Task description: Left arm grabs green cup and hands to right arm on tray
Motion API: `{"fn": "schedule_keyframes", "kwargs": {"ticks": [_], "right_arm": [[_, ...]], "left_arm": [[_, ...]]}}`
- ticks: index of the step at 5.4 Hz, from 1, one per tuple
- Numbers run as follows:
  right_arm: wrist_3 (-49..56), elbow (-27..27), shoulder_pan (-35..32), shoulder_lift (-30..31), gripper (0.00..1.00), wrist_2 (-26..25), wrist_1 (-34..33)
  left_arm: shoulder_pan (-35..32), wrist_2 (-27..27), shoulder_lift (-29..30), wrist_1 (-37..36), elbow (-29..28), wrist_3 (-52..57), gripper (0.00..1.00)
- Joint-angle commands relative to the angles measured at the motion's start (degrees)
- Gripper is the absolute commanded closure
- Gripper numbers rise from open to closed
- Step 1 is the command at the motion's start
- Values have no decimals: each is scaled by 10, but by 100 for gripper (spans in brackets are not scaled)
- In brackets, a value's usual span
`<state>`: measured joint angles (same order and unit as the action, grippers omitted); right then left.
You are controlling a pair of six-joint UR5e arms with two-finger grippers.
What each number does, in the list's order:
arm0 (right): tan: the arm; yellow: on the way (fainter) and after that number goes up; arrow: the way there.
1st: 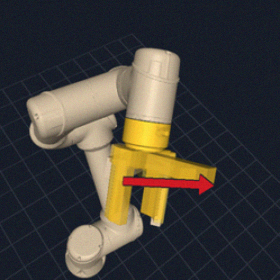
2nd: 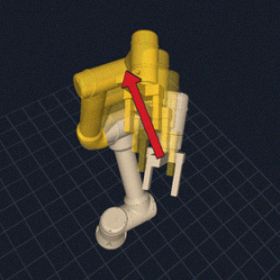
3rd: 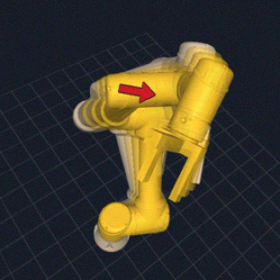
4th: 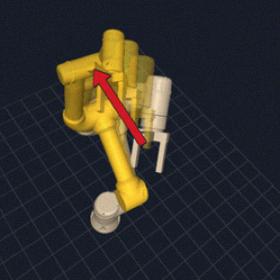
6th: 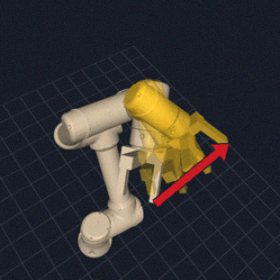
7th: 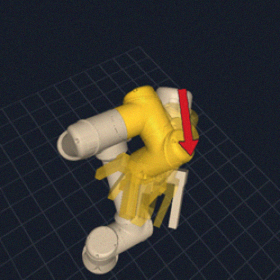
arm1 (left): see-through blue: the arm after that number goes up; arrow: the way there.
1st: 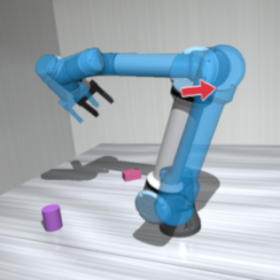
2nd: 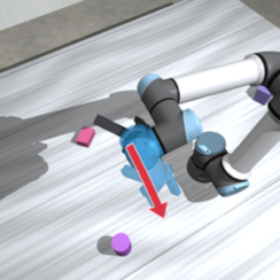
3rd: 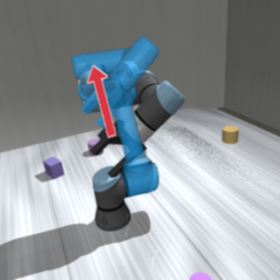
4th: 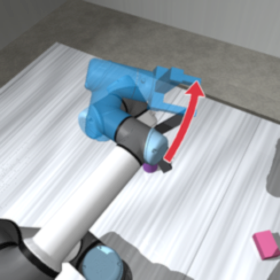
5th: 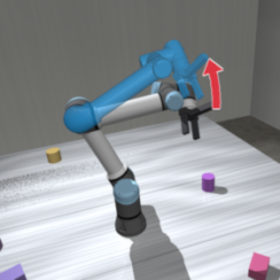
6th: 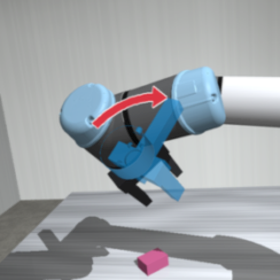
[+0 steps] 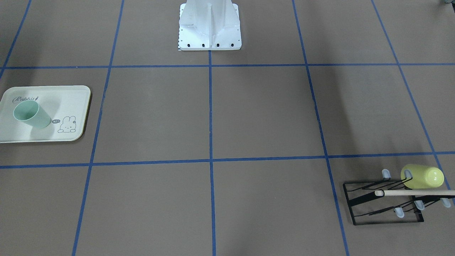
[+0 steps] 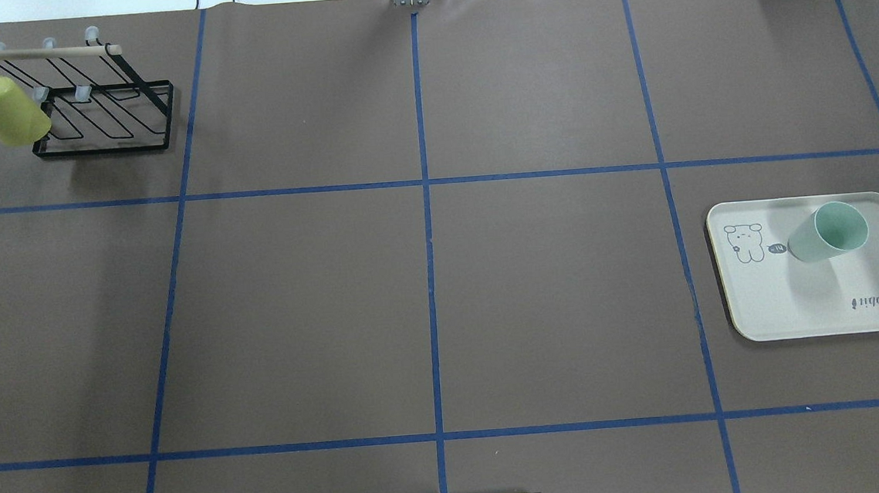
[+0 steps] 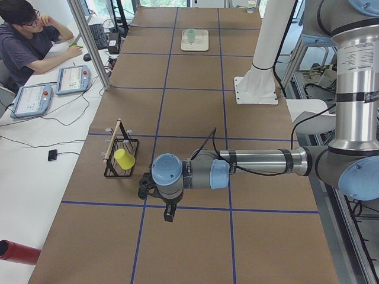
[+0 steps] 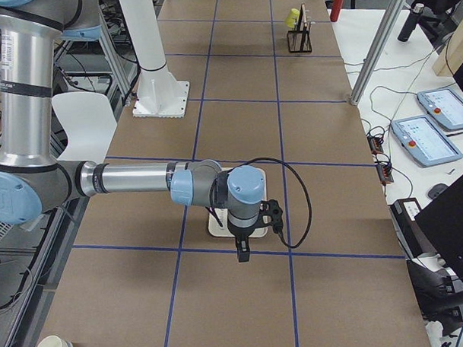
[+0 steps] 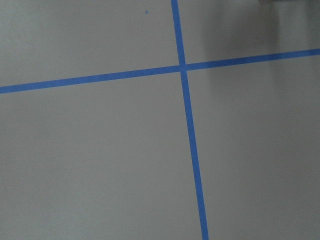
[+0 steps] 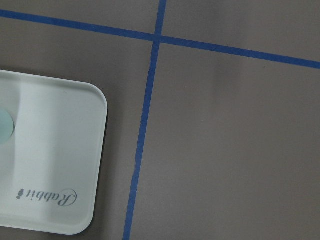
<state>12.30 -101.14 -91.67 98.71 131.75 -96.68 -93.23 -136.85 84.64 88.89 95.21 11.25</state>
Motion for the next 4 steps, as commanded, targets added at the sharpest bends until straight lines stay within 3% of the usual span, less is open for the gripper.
{"fn": "schedule_keyframes", "kwargs": {"ticks": [1,4], "right_arm": [[0,-1,0,0,0,1,0],[0,-3,0,0,0,2,1]], "left_arm": [[1,36,-2,-50,45,0,0],[1,40,-4,-47,48,1,0]]}}
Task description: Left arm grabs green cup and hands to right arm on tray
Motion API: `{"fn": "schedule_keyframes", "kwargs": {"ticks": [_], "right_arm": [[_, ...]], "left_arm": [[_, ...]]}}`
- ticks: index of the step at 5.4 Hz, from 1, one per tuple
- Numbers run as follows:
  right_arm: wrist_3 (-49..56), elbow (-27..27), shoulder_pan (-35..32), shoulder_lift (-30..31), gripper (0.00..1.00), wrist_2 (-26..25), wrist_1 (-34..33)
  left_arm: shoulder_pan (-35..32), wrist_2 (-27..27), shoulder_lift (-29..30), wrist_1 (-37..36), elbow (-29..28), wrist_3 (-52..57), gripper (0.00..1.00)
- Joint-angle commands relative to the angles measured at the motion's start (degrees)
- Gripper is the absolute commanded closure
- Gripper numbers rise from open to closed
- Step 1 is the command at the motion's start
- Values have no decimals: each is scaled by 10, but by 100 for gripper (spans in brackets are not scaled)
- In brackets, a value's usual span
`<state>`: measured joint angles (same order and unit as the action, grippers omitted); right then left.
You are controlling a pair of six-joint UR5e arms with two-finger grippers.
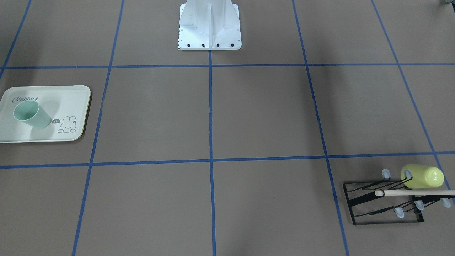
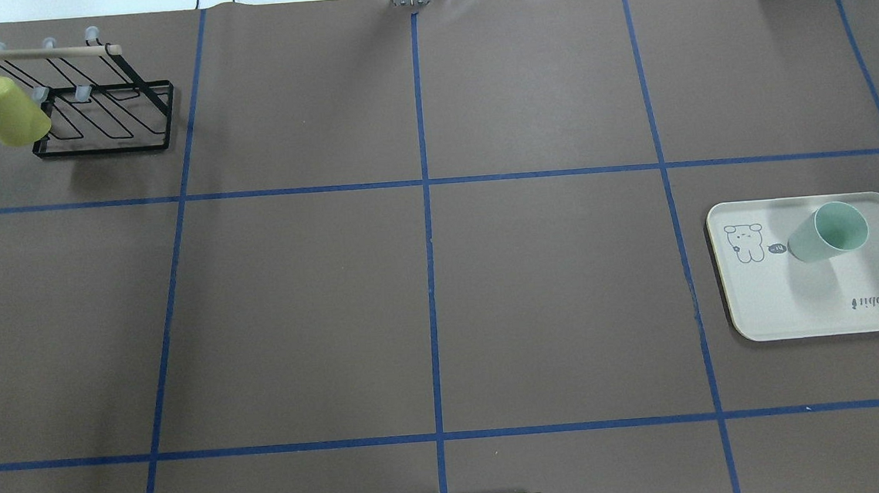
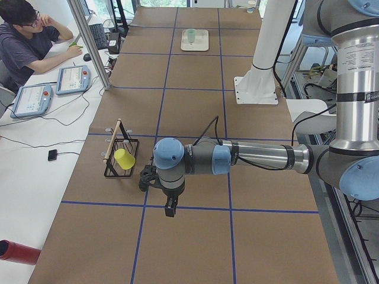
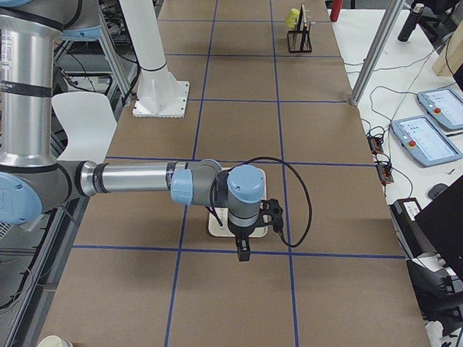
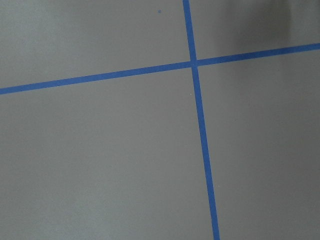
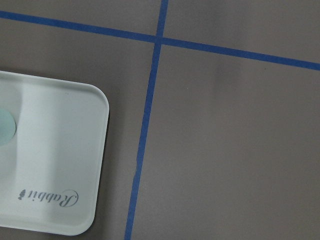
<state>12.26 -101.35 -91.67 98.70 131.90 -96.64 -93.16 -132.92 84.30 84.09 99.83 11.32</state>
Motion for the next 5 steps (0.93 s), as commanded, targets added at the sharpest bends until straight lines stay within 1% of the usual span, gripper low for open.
{"fn": "schedule_keyframes", "kwargs": {"ticks": [1,4,5], "right_arm": [[0,-1,0,0,0,0,1],[0,-2,1,-3,0,-1,1],[0,-9,1,-3,0,-1,1]], "left_arm": [[0,0,0,1,2,0,0],[0,-1,-1,1,2,0,0],[0,0,-1,1,1,0,0]]}}
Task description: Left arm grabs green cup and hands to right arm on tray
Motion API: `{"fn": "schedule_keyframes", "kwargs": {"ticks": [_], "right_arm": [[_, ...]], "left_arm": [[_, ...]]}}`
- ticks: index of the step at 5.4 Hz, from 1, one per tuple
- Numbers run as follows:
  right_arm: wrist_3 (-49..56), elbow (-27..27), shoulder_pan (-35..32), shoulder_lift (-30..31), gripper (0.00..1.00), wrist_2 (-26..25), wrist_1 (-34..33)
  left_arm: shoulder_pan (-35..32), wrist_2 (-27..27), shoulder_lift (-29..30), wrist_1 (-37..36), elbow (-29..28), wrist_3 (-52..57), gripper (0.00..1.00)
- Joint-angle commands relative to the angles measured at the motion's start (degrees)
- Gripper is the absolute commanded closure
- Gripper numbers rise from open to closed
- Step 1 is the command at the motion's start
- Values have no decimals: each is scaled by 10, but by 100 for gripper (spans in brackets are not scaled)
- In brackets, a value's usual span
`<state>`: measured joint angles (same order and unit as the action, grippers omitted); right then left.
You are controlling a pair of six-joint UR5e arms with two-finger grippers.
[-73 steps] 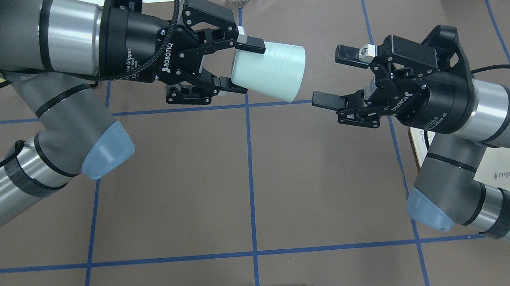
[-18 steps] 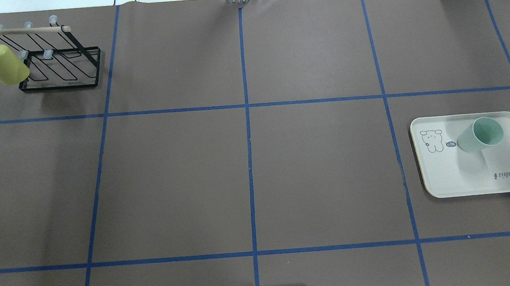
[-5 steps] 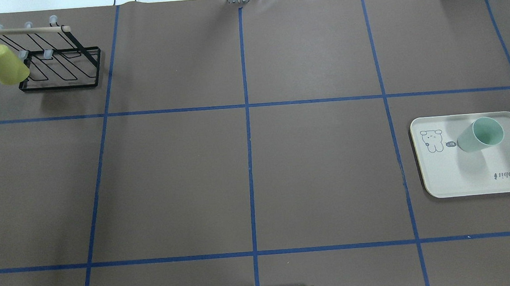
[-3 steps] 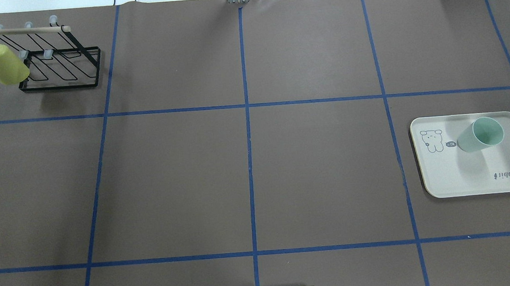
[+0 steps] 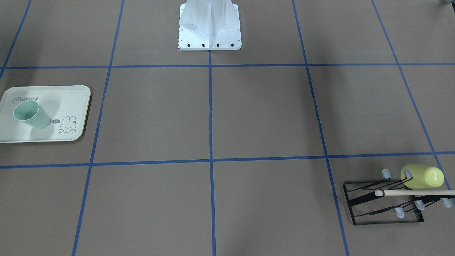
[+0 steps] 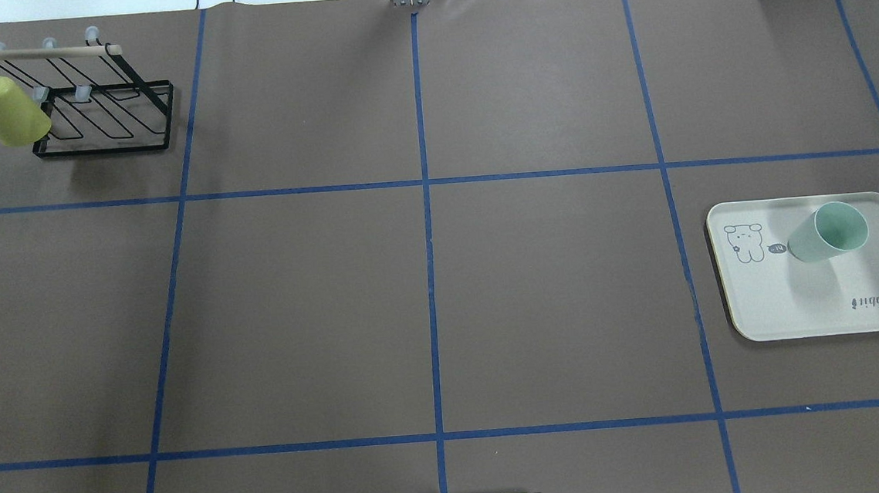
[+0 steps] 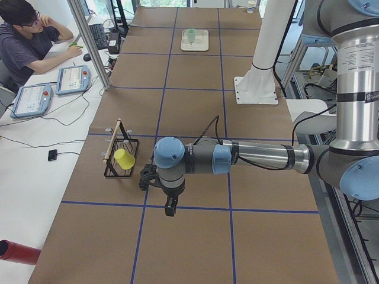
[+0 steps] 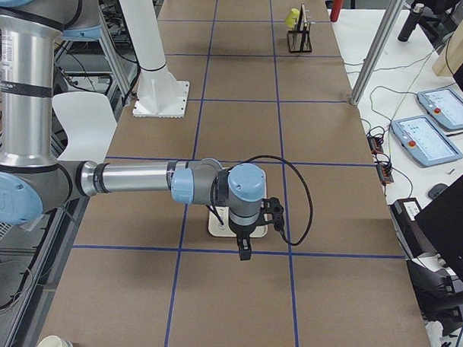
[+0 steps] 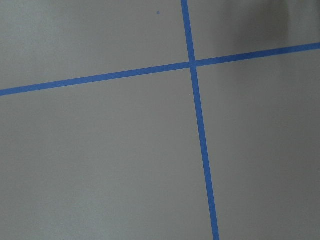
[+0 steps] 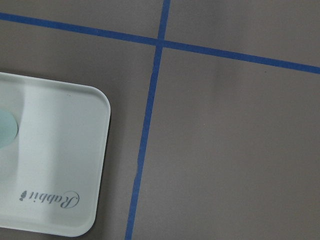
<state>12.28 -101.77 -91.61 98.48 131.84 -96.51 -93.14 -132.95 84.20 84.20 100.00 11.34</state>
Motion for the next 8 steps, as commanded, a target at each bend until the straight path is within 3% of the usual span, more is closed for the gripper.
{"fn": "schedule_keyframes", "kwargs": {"ticks": [1,8], "right_arm": [[-1,-9,0,0,0,0,0],[-11,-17,0,-13,0,0,0]], "left_arm": [[0,1,-1,1,-2,1,0],[0,2,-1,1,-2,0,0]]}}
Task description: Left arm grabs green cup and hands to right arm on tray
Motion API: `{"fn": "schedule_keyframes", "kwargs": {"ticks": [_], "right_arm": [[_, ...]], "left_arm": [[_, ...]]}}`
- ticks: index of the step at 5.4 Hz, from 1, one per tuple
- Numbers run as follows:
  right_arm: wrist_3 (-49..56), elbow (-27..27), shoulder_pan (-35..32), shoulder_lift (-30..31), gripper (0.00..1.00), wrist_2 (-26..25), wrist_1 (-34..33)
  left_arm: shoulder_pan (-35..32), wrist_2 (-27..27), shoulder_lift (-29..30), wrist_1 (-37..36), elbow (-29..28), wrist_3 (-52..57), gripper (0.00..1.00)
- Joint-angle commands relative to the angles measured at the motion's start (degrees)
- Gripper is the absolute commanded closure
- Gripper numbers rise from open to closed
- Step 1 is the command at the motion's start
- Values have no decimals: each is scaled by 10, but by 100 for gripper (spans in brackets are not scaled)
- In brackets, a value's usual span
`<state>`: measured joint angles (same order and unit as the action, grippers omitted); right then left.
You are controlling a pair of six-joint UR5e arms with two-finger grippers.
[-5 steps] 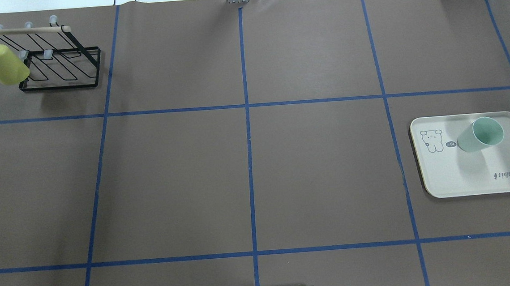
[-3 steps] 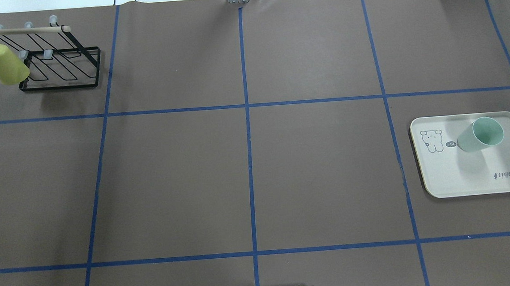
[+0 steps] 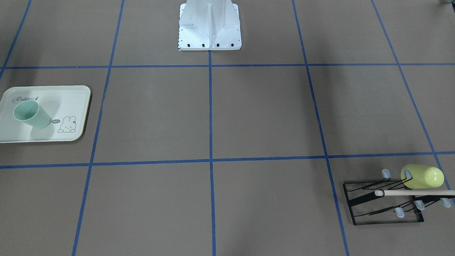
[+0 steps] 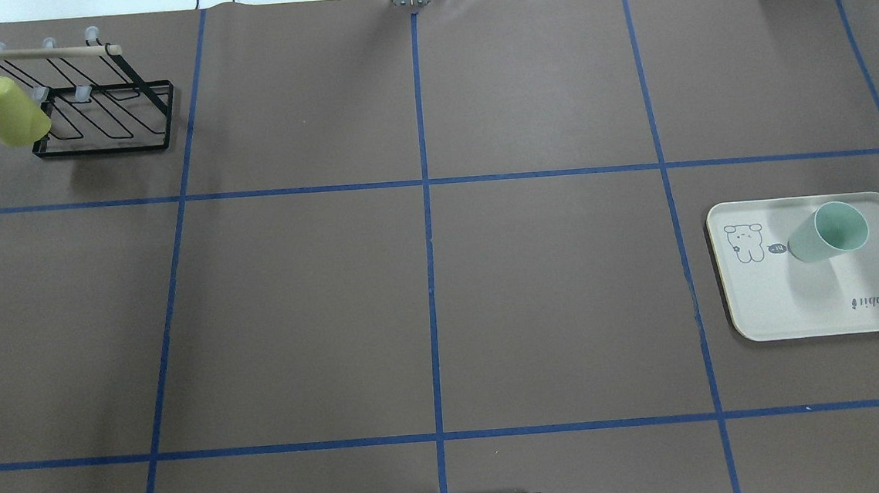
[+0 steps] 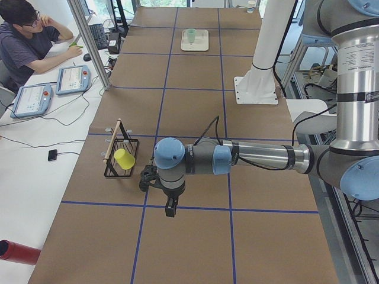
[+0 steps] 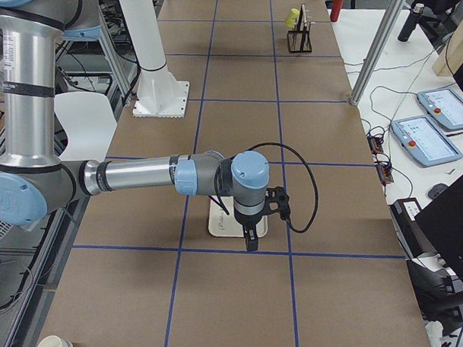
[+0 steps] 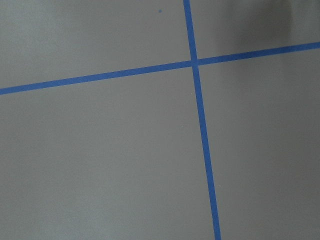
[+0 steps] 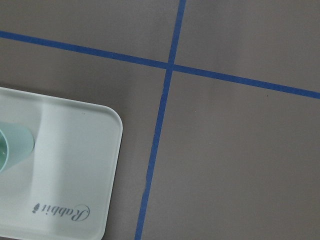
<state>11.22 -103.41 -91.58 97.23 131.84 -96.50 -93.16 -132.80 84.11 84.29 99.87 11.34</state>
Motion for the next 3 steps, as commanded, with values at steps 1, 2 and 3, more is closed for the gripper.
{"fn": "schedule_keyframes", "kwargs": {"ticks": [1,2,3], "right_arm": [[-1,0,1,0,0,0,0],[0,1,3,0,0,0,0],[0,1,3,0,0,0,0]], "left_arm": [[1,0,1,0,-5,0,0],[1,0,1,0,-6,0,0],[1,0,1,0,-8,0,0]]}}
